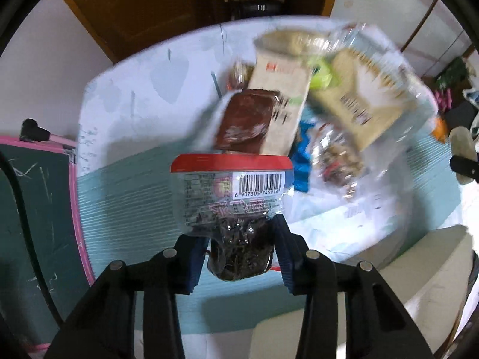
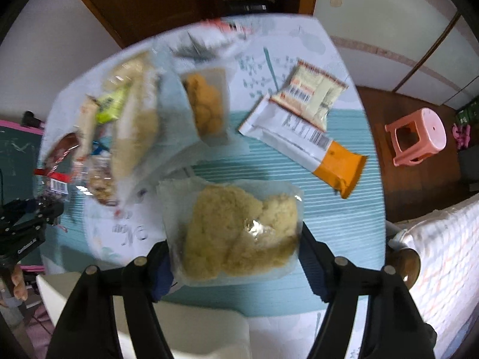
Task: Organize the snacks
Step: 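Carry both bags over the white tray and open both grippers to drop them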
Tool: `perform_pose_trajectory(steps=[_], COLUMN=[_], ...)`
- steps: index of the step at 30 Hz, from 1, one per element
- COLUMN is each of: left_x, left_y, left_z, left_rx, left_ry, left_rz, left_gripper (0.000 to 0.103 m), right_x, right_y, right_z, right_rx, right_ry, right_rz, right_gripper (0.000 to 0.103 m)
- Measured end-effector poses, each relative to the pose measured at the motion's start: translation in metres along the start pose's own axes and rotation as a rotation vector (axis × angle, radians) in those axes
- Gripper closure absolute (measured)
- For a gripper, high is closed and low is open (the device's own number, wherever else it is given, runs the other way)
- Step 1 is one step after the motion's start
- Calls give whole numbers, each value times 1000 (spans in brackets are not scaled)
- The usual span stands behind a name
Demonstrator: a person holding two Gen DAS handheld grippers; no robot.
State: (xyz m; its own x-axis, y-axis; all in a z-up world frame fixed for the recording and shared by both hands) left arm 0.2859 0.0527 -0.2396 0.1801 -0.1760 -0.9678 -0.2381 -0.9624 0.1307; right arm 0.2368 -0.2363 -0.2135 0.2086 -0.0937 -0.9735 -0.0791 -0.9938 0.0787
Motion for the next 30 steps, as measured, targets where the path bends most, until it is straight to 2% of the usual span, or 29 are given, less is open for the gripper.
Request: perform_pose_trajectory(steps=[3,7,9,14,20,24,28,30], left_x=[-40,-106,-134,-200,-205,-188,-172,-166], left_y=[14,45,64,99,116,120,128,131], left_z=[10,41,55,105,156,181,204,209], left_rx=[9,51,70,79,1,-8,40,40], left_ry=[84,205,257,396,433,416,405,396], left_rz=[16,16,32,104,167,125,18,11], left_gripper=[62,62,62,62,62,62,62,62], right_x=[-41,-76,-97,-154,-193,-190,-173,-166], right_y=[-8,11,4,-18,-40,-46,-53,-57], right_z=[16,11,18,60,118,148,171,181], right_rx=[3,-10,-22,-46,-59,-73,-107,-113], right_ry=[75,164,207,336,464,484,450,431], right_rz=[-41,-100,-118,-163,-215,-195,-183,-188], right_gripper=[31,31,31,31,31,31,31,31])
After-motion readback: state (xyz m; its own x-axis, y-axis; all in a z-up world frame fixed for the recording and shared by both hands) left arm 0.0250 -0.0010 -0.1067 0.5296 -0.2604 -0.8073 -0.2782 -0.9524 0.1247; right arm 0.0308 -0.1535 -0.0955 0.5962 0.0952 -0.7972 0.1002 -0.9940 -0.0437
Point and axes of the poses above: each gripper's, at about its wrist camera, not at the fingertips, and x roughly the way its jaws point, y to its right, z to its underside, the point moved 5 cm from there along x, roughly the way its jaws point, and after that the axes turned 9 degrees about z, right-handed, at the moved point
